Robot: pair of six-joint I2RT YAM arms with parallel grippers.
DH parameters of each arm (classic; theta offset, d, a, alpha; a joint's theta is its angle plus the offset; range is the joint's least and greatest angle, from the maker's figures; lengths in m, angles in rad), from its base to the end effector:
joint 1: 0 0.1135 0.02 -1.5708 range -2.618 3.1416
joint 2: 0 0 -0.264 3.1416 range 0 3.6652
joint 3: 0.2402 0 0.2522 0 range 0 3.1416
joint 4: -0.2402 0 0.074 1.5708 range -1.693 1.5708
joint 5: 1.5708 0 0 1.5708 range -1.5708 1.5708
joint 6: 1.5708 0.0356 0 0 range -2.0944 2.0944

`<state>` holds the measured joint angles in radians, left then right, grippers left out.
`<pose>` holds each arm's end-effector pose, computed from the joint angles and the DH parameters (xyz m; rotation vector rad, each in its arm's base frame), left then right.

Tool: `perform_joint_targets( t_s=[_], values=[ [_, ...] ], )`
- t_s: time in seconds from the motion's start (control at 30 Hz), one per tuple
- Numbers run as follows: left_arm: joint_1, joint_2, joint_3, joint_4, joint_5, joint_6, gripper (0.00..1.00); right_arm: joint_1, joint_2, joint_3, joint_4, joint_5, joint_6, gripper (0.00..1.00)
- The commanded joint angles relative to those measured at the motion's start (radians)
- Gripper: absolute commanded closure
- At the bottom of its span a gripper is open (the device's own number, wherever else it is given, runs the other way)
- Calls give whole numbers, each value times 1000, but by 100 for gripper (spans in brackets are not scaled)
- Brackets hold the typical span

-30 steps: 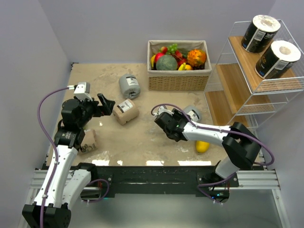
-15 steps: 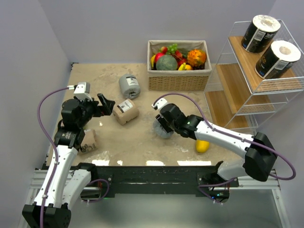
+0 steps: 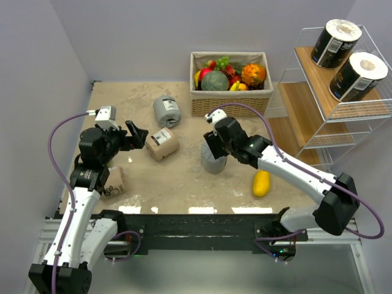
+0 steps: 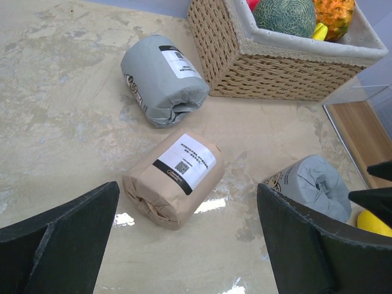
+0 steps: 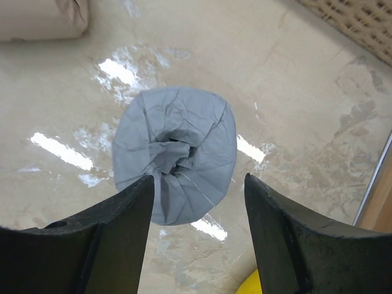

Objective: Place and organize the paper towels onto the shelf

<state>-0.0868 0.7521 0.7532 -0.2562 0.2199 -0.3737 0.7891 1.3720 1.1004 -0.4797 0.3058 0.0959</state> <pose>0.1760 -0.0231 0.3267 -0.1080 1.8483 -0.5236 0.2181 0.2045 0.2907 -0.6301 2.1931 0.1064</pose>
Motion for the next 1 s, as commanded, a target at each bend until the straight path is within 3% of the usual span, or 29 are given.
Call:
perform_joint_targets(
  t_s=[0.0,0.97],
  values=[
    [-5,-13,1,31,-4,16,0,7,-33,92,-40,-2,41,36],
    [-5,-16,1,26,-11,16,0,110,249,144,10,45,102,42]
  ],
)
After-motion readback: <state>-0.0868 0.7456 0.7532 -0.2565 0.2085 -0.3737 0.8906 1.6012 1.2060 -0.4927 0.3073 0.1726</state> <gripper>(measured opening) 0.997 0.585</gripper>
